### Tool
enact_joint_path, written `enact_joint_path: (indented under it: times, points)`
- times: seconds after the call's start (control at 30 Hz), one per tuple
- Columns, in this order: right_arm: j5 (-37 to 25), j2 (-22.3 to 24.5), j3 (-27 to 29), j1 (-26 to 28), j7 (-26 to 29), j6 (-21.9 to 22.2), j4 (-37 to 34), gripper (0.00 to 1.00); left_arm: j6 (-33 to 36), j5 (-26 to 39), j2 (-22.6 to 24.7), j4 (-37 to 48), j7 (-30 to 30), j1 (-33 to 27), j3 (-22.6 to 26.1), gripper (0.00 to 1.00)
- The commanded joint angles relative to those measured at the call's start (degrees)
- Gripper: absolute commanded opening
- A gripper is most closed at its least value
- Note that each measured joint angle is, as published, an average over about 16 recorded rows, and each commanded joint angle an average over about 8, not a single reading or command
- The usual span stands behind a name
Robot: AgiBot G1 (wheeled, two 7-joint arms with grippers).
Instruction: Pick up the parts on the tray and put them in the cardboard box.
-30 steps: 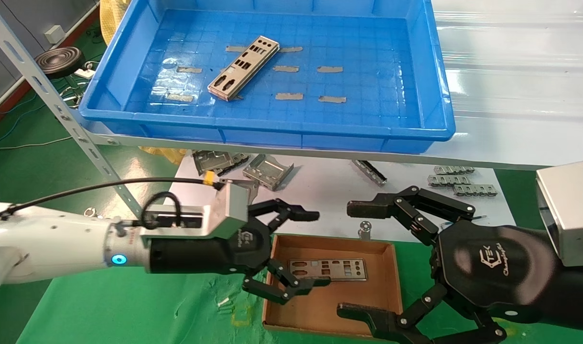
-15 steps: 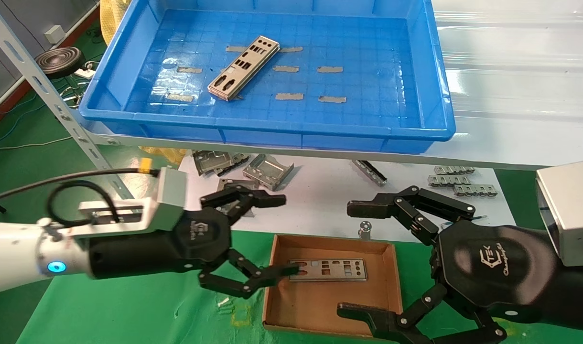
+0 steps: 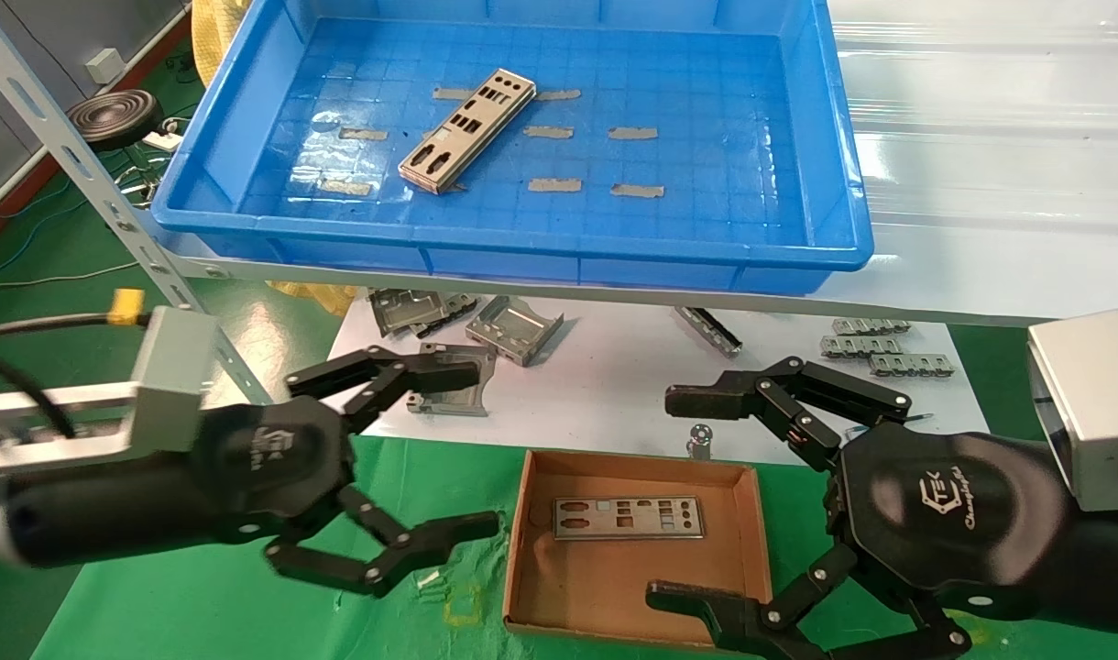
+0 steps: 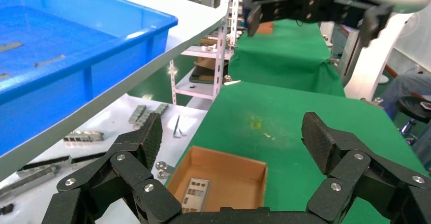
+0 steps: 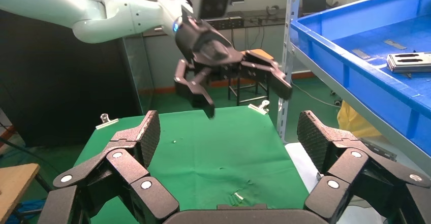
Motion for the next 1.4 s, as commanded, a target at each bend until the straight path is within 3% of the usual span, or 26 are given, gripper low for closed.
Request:
enact_joint_path:
  times: [0.03,0.6,1.4]
  points:
    - [0.00,0.00,0.00,0.00,0.00,0.00,0.00,1.00,-0.02,-0.51,-1.29,-1.94,-1.19,0.86,-1.01,1.00]
    - [0.01,0.00,0.00,-0.01,0.00,0.01,-0.01,1.00,-0.16,-4.41,-11.26,-16.89,-10.13,7.46,-8.76,1.00]
    - [0.02,0.01,-0.01,-0.01,-0.01,0.02,-0.01,1.00,-0.21,-4.36,-11.02,-16.48,-10.01,7.33,-8.57,1.00]
